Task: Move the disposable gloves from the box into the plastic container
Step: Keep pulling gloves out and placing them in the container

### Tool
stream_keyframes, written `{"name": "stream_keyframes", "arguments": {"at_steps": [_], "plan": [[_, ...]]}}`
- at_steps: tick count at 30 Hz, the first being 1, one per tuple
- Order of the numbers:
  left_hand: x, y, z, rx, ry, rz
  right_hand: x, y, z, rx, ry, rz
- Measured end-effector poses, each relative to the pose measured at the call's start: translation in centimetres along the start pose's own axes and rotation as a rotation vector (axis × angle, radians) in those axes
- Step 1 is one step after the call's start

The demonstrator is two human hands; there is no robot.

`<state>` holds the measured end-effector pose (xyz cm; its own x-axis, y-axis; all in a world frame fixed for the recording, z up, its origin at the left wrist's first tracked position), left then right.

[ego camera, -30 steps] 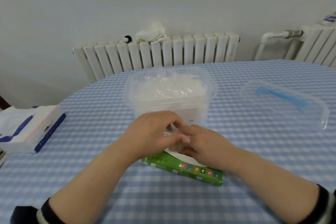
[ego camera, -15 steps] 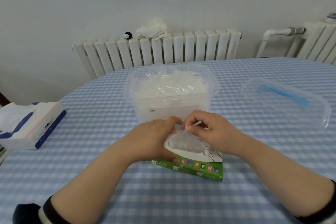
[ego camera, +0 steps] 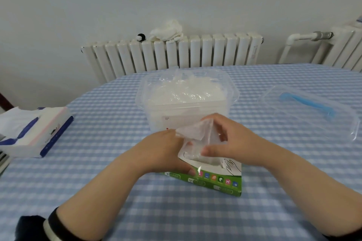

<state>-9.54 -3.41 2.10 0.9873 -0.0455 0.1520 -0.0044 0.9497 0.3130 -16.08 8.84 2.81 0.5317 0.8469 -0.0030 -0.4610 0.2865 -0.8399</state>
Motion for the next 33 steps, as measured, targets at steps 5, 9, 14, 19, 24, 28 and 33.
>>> {"name": "stream_keyframes", "arguments": {"at_steps": [5,9,14,19,24,28,33], "plan": [[0.0,-0.4,-0.3,-0.036,-0.016,0.008,0.8,-0.9,3.5,-0.469,0.508,0.097],[-0.2,-0.6,-0.3,0.017,-0.052,0.017,1.2,-0.5,4.8,-0.94,0.539,0.028],[0.1,-0.8,0.0,0.148,-0.127,0.009,1.6,-1.7,5.3,-1.121,0.536,0.048],[0.1,-0.7,-0.1,0.106,-0.139,-0.046,2.7,-3.1,7.6,-1.15,0.6,0.193],[-0.7,1.3,6.1,0.567,0.304,-0.086,2.5,-3.6,7.6,-0.939,0.508,0.11],[-0.8,4.2,11.7,0.672,0.514,-0.158,1.4,-2.3,5.2,-0.88,0.399,-0.039],[-3.2,7.3,12.0,0.234,0.277,-0.166,1.0,-2.0,4.0,-0.893,0.385,-0.003]]}}
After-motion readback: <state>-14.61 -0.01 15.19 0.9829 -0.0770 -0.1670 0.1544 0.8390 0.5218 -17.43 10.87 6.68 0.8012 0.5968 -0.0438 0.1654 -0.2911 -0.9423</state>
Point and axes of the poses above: each hand's wrist, its own x-axis away from the middle knuckle, its own z-axis out of the back of the hand, y = z × x, the point moved 7 cm from there along -x, towards the middle knuckle, and after that the axes turned 1 degree about -y, right-handed, at the moved point
